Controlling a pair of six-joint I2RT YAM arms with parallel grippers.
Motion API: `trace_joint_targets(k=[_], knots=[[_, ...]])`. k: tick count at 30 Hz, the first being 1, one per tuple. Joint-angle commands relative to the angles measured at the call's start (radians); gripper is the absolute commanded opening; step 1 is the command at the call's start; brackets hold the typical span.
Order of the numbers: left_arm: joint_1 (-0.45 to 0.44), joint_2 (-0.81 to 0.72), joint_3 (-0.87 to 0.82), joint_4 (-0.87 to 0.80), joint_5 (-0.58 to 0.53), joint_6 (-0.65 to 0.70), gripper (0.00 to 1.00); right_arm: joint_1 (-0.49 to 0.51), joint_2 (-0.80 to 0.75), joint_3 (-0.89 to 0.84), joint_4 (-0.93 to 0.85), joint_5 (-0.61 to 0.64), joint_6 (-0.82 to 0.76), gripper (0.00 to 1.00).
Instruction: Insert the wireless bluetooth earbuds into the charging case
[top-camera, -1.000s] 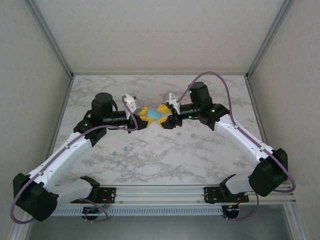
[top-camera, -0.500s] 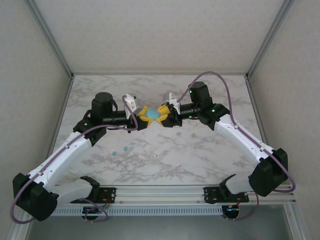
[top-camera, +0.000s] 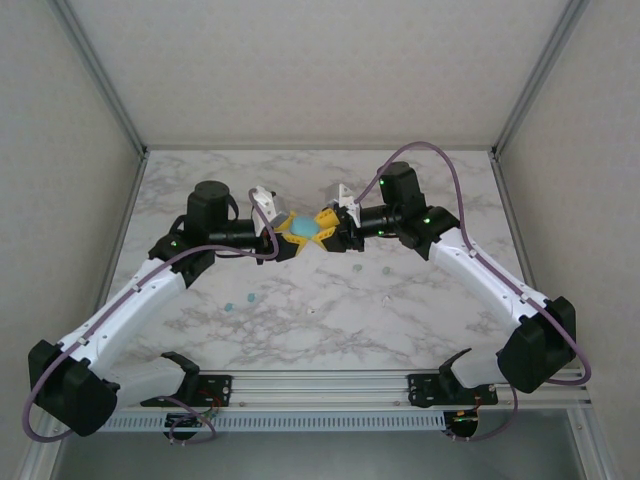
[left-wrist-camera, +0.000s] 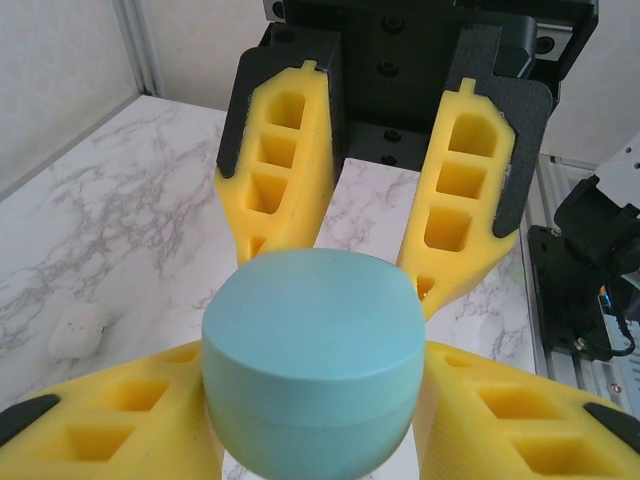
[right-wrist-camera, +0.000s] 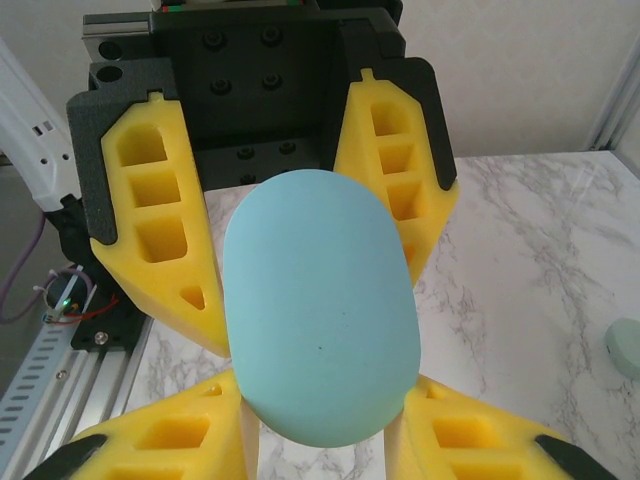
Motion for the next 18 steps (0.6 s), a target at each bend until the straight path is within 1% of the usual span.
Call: trace_joint_targets(k=[1, 6, 12, 18], knots=[[-0.017, -0.001, 0.028, -0.007, 0.046, -0.010, 0.48, -0.003, 0.011, 0.035, 0.011, -0.005, -0.004, 0.34], [-0.017, 0.001, 0.025, 0.008, 0.046, -0.024, 0.44, -0.003, 0.011, 0.030, 0.010, -0.006, -0.008, 0.34], [-0.017, 0.000, 0.023, 0.009, 0.045, -0.029, 0.45, -0.001, 0.011, 0.027, 0.018, -0.002, -0.010, 0.34], [-0.019, 0.000, 0.022, 0.013, 0.045, -0.035, 0.47, 0.001, 0.009, 0.022, 0.033, 0.006, -0.007, 0.34]])
